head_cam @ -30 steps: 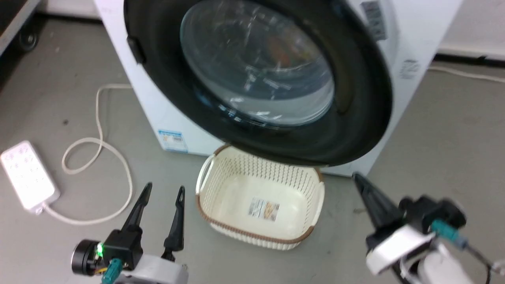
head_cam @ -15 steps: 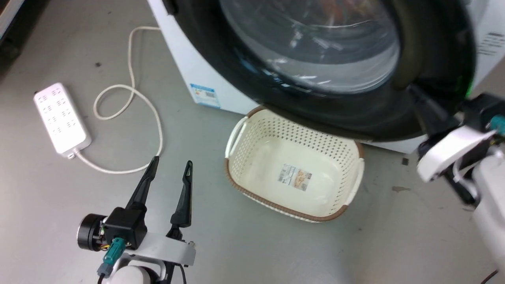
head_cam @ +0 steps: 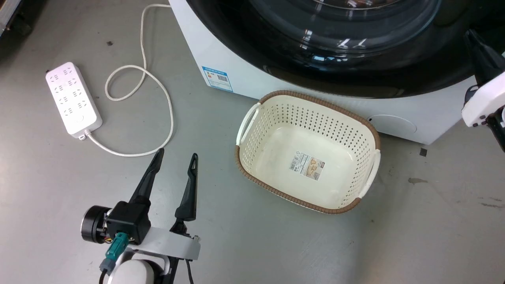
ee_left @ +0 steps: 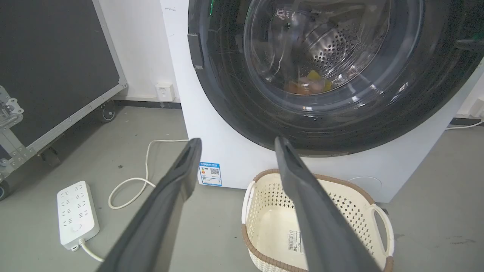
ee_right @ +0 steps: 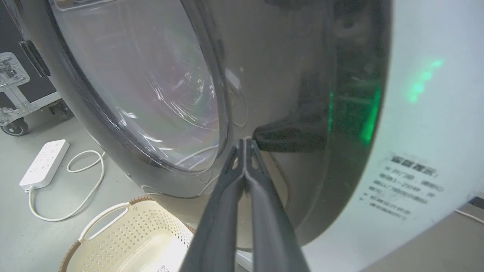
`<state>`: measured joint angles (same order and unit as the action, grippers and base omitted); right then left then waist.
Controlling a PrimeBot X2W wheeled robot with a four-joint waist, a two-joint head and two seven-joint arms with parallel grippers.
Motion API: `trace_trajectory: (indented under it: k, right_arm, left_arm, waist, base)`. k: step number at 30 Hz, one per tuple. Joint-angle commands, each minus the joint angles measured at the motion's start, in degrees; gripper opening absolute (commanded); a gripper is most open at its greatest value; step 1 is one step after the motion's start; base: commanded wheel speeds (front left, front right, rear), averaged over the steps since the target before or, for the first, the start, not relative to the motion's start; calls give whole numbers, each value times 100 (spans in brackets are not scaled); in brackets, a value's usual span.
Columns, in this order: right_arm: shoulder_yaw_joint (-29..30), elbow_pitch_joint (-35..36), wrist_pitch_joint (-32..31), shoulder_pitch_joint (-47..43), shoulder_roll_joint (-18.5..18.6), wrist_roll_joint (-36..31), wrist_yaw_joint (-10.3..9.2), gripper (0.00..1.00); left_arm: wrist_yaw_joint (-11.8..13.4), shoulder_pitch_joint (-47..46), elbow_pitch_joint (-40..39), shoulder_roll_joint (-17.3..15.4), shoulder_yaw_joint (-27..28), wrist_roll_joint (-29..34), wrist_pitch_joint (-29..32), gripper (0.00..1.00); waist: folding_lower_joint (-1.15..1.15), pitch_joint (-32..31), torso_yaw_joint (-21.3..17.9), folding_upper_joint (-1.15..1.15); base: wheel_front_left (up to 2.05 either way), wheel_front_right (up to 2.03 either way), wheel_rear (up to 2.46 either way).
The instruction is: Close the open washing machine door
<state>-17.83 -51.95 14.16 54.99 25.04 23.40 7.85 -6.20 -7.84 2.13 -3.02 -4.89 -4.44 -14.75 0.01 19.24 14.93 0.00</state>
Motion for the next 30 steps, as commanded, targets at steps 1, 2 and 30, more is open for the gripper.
trace_trajectory:
  k: [1, 2, 30]
  right_arm:
    - [135, -142, 30, 203, 55, -57, -36, 0]
    - [193, -215, 42, 260, 35, -98, -36, 0]
    - [2058, 3359, 84, -3839, -1675, -1548, -36, 100]
  left_arm:
    - [4, -85, -30, 10, -10, 18, -25, 100]
    - [7, -89, -28, 10, -12, 15, -25, 100]
    - [29, 577, 646, 13, 328, -112, -25, 100]
  waist:
    - [-1, 22, 12, 0]
    - [-1, 28, 14, 0]
    - [-1, -1888, -1191, 0]
  base:
    - [0, 0, 0]
    - [0, 0, 0]
    - [0, 0, 0]
